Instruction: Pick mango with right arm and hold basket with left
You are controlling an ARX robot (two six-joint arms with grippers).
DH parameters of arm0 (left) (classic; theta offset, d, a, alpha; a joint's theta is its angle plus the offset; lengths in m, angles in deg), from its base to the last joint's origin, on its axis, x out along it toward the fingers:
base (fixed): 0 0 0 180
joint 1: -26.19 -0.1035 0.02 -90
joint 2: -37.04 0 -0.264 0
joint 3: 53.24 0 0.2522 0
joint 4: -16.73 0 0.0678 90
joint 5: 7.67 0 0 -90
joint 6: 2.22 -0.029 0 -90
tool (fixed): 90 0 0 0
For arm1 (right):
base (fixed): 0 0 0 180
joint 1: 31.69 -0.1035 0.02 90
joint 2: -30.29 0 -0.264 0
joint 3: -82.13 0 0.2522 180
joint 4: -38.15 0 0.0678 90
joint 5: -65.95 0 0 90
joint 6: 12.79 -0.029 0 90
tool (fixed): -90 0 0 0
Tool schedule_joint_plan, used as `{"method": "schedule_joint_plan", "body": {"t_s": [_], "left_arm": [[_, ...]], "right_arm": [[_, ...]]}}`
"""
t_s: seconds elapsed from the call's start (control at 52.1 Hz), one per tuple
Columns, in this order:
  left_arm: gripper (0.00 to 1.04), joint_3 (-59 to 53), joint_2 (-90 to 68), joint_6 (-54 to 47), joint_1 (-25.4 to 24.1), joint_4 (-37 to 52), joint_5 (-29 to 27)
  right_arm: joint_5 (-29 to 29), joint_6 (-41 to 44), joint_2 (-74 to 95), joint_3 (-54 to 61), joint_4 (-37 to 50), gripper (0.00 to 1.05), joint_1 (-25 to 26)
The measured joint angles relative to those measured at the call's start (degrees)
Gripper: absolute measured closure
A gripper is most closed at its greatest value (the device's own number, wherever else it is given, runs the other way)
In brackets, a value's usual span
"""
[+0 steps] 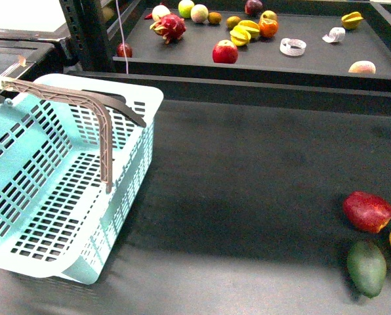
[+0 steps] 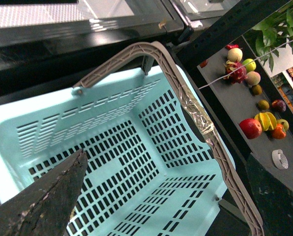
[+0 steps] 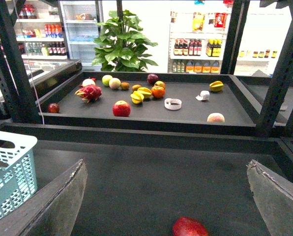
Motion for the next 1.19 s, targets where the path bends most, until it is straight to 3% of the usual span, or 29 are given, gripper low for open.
{"method": "schedule_joint_plan", "body": {"t_s": [0.269, 0.845, 1.191], "left_arm": [[0.08, 16.2, -23.1, 8.1, 2.6, 3.8, 3.0], [0.09, 32.5, -39.4, 11.3, 3.9, 2.0, 4.0], [0.66, 34.4, -41.5, 11.6, 4.6, 1.6, 4.1]], "right_arm": [[0.0, 0.0, 0.0, 0.0, 0.0, 0.08, 0.0], [0.0, 0.0, 0.0, 0.0, 0.0, 0.08, 0.0], [0.0, 0.0, 0.0, 0.0, 0.0, 0.08, 0.0]]}}
